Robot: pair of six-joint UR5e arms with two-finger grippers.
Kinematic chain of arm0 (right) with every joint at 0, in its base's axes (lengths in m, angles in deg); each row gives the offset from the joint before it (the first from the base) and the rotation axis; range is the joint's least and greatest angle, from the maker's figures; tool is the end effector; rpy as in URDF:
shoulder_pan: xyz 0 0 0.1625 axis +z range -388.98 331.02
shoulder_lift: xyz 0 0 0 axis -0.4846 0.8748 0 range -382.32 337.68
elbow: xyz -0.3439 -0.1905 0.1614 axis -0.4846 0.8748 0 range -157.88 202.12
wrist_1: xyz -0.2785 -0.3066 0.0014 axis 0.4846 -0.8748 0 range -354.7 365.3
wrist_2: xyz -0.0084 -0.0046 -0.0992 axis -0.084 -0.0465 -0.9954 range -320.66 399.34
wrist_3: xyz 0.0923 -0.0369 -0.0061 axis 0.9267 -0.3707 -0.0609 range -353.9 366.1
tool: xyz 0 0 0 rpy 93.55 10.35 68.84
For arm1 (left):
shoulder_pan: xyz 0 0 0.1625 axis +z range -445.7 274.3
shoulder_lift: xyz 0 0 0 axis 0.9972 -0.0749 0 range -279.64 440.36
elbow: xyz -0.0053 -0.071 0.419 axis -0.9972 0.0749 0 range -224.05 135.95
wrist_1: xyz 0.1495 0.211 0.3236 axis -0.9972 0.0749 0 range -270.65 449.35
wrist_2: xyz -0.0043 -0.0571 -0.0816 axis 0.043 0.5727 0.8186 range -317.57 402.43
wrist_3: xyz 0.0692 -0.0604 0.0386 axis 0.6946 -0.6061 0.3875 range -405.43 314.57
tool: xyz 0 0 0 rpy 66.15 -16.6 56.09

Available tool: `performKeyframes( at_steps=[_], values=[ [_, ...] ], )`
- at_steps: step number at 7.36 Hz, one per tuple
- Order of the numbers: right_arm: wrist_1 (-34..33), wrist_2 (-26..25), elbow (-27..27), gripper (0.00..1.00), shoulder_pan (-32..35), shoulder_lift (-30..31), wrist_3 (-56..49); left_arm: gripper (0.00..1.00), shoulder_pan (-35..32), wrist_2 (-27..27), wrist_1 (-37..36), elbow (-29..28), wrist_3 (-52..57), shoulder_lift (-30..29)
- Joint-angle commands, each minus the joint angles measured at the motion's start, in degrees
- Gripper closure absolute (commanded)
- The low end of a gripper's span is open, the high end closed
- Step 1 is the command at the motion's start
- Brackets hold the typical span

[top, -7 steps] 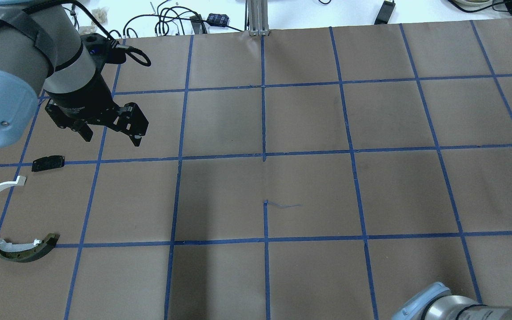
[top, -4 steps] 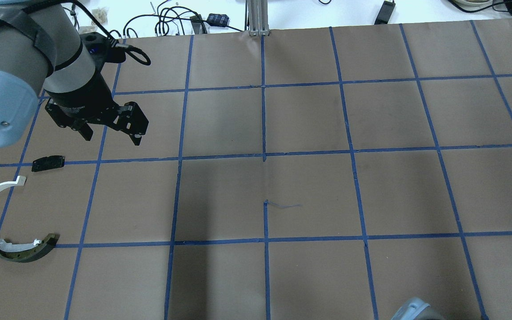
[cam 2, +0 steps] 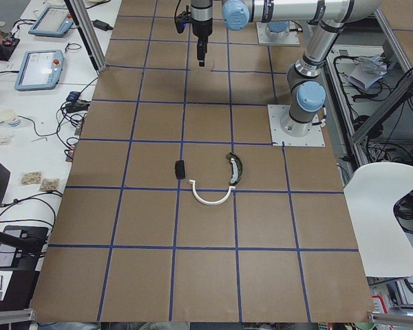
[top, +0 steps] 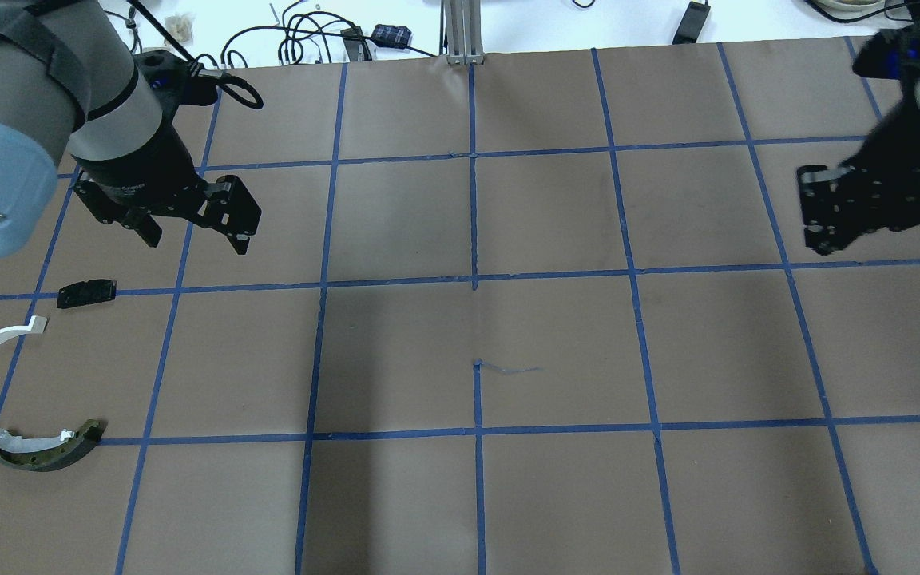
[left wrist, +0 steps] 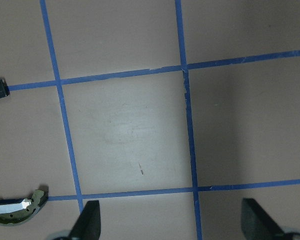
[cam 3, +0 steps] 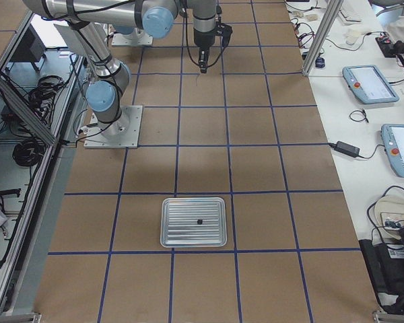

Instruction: Place bearing gear from tray to pile

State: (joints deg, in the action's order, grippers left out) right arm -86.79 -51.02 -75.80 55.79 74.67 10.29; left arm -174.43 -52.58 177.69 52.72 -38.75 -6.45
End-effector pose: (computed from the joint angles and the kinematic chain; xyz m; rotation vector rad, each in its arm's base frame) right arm 0.0917 -0.4524 0.4805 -0.2573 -3.1243 0.0319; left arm -0.1142 -0.4668 0.4599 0.1463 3.0525 0.0601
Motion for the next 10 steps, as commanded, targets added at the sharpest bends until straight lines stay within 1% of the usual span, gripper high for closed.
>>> performKeyframes(
  at_steps=[1, 2, 3, 4, 5, 6, 7, 8, 9, 10],
  values=[
    [-5.42, 0.45, 7.71, 0.97, 15.54, -13.78, 10.65, 0.0, 0.04, 0.0, -0.18, -0.08, 0.0, -0.02],
    [-10.34, 0.54, 8.35, 0.95, 20.12, -18.81, 13.45, 0.0, 0.04, -0.09, -0.1, 0.09, 0.0, 0.06],
    [-13.87, 0.37, 8.18, 0.94, 23.56, -21.82, 20.88, 0.0, 0.04, -0.18, -0.18, 0.09, 0.0, 0.06],
    [-17.47, 0.28, 8.0, 0.89, 25.51, -24.37, 21.56, 0.0, 0.13, -0.27, -0.18, 0.0, 0.0, 0.06],
    [-20.64, 0.28, 6.44, 0.87, 26.49, -25.87, 20.7, 0.0, 0.04, -0.35, -0.1, 0.09, 0.0, 0.06],
    [-28.5, 0.37, 3.2, 0.85, 27.72, -27.54, 21.21, 0.0, 0.13, -0.35, -0.1, 0.09, 0.0, 0.06],
    [-37.19, 0.37, -0.14, 0.8, 28.42, -28.69, 21.82, 0.0, 0.13, -0.35, -0.18, 0.0, 0.0, -0.02],
    [-39.72, 0.28, -2.17, 0.77, 28.78, -28.62, 22.79, 0.0, 0.13, -0.44, -0.27, 0.18, 0.0, -0.03],
    [-39.83, -0.16, -2.28, 0.47, 28.78, -28.7, 22.54, 0.0, 0.04, -0.44, -0.27, 0.27, 0.0, 0.06],
    [-39.65, -0.51, -1.85, 0.05, 28.7, -28.79, 21.58, 0.0, 0.13, -0.53, -0.27, 0.35, 0.0, 0.15]
  ],
)
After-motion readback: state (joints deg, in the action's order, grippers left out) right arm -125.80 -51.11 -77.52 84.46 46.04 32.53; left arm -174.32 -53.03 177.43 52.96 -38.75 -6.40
